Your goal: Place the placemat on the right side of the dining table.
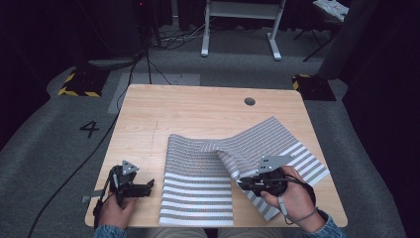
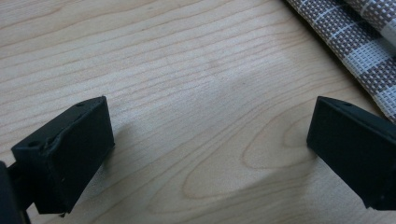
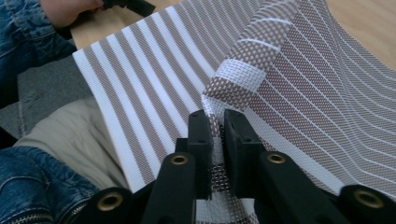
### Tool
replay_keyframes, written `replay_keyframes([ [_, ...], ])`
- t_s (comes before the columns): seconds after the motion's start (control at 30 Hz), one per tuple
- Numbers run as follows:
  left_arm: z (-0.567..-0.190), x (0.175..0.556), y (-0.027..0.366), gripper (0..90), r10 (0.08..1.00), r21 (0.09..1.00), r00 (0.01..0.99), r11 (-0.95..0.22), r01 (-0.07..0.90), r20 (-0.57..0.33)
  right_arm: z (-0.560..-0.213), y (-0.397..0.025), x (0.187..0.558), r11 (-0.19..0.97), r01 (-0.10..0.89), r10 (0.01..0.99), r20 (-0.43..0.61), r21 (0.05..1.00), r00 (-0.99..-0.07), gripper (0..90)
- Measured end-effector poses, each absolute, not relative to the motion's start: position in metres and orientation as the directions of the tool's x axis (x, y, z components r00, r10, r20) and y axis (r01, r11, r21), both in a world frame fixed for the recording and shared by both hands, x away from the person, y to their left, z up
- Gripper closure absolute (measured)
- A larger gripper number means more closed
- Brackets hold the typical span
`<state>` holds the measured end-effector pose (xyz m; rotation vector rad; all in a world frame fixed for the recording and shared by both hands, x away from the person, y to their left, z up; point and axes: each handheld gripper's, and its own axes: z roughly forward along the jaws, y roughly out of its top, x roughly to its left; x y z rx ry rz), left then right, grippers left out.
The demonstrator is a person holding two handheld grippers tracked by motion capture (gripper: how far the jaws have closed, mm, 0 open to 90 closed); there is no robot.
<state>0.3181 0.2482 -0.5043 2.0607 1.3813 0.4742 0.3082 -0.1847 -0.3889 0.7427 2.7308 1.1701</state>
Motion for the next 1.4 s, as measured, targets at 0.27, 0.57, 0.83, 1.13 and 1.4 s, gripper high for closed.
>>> replay_keyframes([
  [0.27,-0.505,0.319,0.248,0.4,0.917,0.659,0.396,-0.274,0.701,-0.04,-0.38,-0.204,0.309,0.389,0.406,0.48,0.194,0.827,-0.856,42.2],
  [0.57,-0.505,0.319,0.248,0.4,0.917,0.659,0.396,-0.274,0.701,-0.04,-0.402,-0.276,0.331,0.297,0.527,0.746,0.151,0.796,-0.649,38.0],
  [0.83,-0.505,0.319,0.248,0.4,0.917,0.66,0.397,-0.275,0.699,-0.039,-0.435,-0.329,0.343,0.252,0.633,0.884,0.093,0.732,-0.459,35.4],
  [1.13,-0.505,0.319,0.248,0.4,0.917,0.66,0.397,-0.275,0.699,-0.038,-0.473,-0.378,0.341,0.194,0.748,0.955,0.053,0.635,-0.293,32.1],
  [1.4,-0.505,0.319,0.248,0.4,0.917,0.66,0.397,-0.275,0.699,-0.039,-0.487,-0.389,0.341,0.182,0.766,0.972,0.006,0.616,-0.236,21.8],
])
